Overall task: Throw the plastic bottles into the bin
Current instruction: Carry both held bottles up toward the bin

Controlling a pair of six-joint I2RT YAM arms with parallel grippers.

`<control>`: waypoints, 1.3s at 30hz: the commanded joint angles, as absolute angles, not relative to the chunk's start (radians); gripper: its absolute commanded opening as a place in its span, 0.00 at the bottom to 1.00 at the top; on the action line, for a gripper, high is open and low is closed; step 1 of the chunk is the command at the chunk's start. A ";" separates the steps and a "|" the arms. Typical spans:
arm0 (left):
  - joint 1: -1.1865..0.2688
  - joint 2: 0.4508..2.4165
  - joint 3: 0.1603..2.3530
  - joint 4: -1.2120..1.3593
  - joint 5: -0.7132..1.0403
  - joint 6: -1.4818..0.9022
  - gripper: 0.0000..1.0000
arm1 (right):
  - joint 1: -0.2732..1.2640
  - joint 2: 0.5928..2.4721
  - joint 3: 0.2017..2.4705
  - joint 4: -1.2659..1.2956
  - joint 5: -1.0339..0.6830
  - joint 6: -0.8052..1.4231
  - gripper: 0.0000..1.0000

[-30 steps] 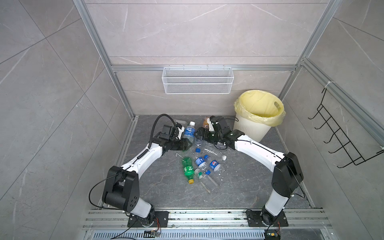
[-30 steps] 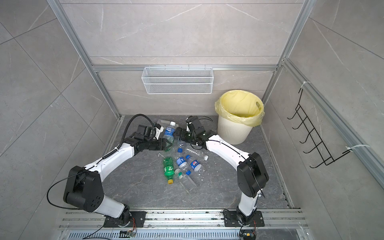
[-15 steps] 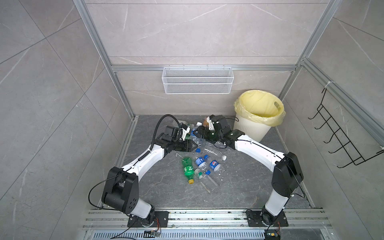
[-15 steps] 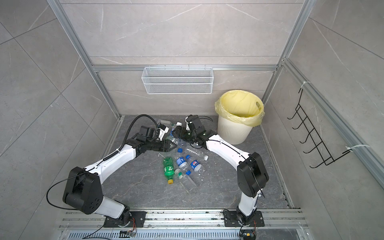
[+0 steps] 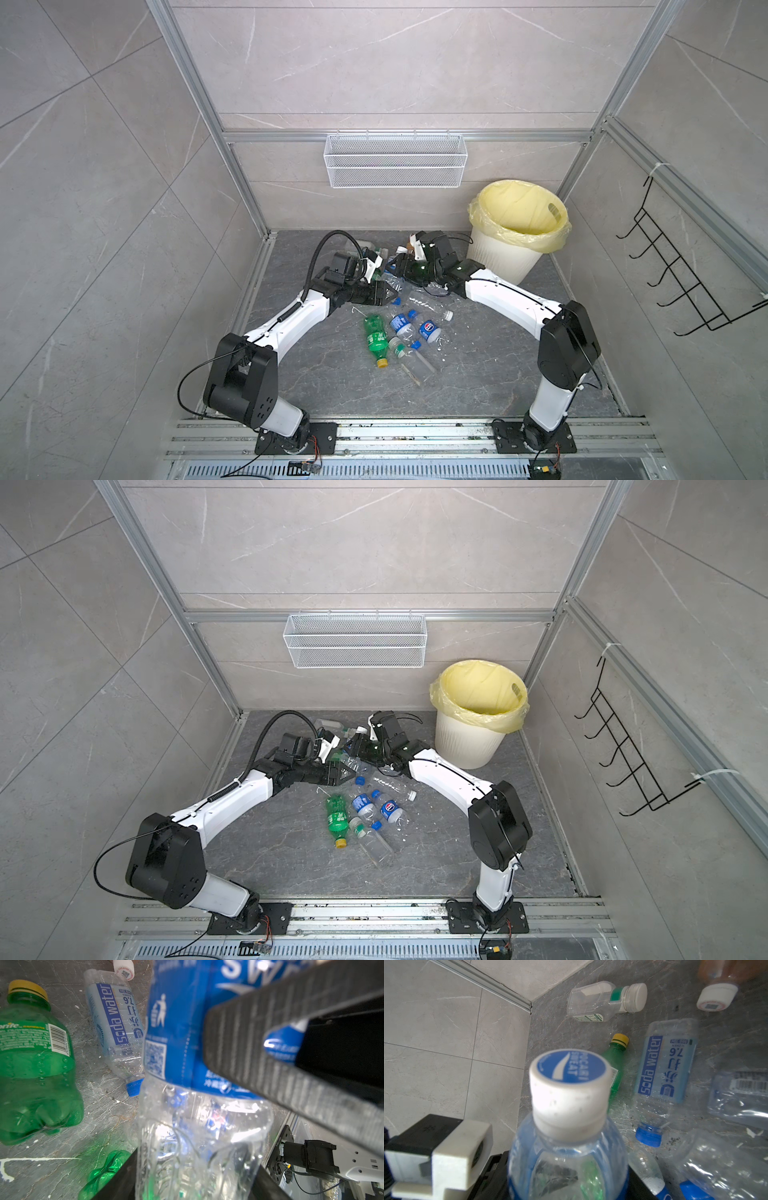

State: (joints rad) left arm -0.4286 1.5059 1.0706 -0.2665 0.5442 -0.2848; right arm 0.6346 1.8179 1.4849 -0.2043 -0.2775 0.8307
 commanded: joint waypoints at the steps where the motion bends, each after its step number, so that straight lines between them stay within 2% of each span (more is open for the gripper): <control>1: -0.434 1.468 1.078 -0.224 0.583 -0.273 0.53 | 0.634 1.823 1.503 -0.210 -0.271 0.825 0.49; 11: -0.434 1.470 1.081 -0.229 0.581 -0.275 0.61 | 0.620 1.779 1.485 -0.233 -0.244 0.804 0.40; 22: -0.450 1.430 1.063 -0.234 0.544 -0.256 0.85 | 0.584 1.695 1.448 -0.272 -0.209 0.761 0.37; 27: -0.498 1.400 1.080 -0.252 0.484 -0.255 1.00 | 0.557 1.633 1.440 -0.323 -0.181 0.721 0.37; 39: -0.758 1.514 1.389 -0.363 0.212 -0.135 1.00 | 0.424 1.463 1.531 -0.523 -0.061 0.557 0.37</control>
State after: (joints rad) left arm -0.7330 1.4902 1.3216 -0.3515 0.2981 -0.1848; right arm 0.4583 1.5169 1.4666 -0.4370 -0.1272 0.6365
